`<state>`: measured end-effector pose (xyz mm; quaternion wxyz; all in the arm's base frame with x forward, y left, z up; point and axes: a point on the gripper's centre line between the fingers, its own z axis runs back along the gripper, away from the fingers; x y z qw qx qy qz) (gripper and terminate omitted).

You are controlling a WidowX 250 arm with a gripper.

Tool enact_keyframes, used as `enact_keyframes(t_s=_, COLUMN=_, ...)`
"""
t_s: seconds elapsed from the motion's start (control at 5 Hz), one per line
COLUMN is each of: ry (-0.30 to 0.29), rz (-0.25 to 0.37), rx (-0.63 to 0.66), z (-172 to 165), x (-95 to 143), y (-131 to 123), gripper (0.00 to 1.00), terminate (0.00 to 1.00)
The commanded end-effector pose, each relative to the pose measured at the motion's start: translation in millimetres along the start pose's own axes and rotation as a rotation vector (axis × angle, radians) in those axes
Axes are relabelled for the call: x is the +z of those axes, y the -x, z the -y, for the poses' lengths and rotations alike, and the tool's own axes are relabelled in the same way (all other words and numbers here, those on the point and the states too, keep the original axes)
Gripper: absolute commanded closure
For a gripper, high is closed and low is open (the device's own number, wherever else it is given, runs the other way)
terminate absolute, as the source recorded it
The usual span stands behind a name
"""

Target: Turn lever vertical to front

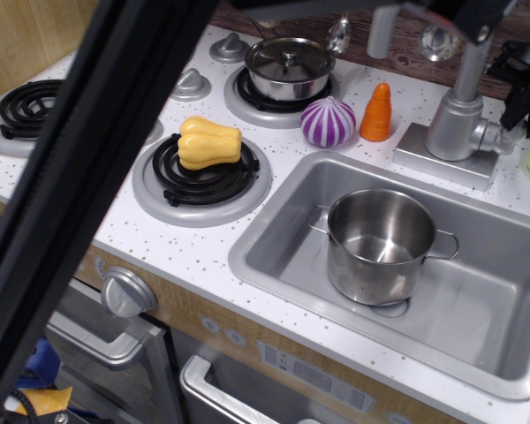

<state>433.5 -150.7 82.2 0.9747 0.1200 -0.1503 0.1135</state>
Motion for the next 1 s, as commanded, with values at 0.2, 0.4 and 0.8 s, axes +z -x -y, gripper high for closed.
enact_keyframes(t_s=0.2, ry=0.196, rz=-0.053, rx=0.087, z=4.7, x=-7.9, y=-4.0, gripper=1.00, terminate=0.00)
enact_keyframes(t_s=0.4, ry=0.215, rz=-0.051, rx=0.091, z=10.0, x=-22.3, y=1.0, gripper=1.00, terminate=0.00)
enact_keyframes(t_s=0.8, ry=0.215, rz=-0.056, rx=0.059, z=4.8, x=-24.4, y=-3.2, gripper=1.00, terminate=1.00)
